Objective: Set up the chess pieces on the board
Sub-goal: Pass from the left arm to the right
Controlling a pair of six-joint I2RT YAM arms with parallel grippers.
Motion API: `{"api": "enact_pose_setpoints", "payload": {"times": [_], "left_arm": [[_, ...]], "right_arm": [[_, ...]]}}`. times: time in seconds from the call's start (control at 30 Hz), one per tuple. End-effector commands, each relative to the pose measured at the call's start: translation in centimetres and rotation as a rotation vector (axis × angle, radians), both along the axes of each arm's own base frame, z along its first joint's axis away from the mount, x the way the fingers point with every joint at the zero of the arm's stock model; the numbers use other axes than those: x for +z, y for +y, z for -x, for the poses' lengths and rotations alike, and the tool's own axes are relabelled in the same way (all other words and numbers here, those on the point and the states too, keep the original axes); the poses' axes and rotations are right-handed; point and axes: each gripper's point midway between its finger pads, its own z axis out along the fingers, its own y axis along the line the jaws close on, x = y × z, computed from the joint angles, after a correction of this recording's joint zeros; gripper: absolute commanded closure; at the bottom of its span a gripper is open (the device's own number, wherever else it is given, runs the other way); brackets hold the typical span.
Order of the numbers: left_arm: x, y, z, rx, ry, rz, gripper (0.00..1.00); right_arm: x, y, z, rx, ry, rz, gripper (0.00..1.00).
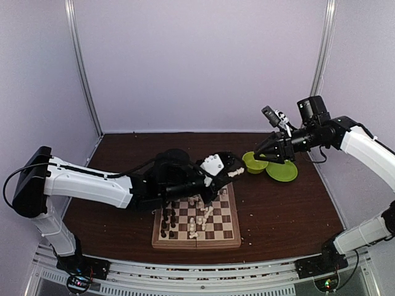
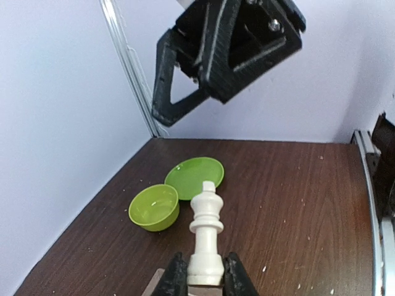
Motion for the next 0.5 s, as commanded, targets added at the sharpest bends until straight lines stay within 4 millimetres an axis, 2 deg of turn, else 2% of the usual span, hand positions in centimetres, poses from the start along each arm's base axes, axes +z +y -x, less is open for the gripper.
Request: {"api": "enact_pose_setpoints", "payload": {"times": [0.0,0.23,0.47], "left_arm": [[6.9,0.1,-1.3,0.052,0.042,0.365,0.88],[7.0,-0.3,-1.3,0.033,0.067,0.405,0.88],[7.2,-0.4,-1.2,0.024,0.079,0.417,0.88]], "right_arm": [[3.8,2.1,-2.0,-0.037,0.096,-0.208,0.49],[3.0,2.8,-0.9,-0.007,0.11,-0.18,0.46],[2.4,3.3,0.3,0.025,0.127,-0.182,0.51]]}}
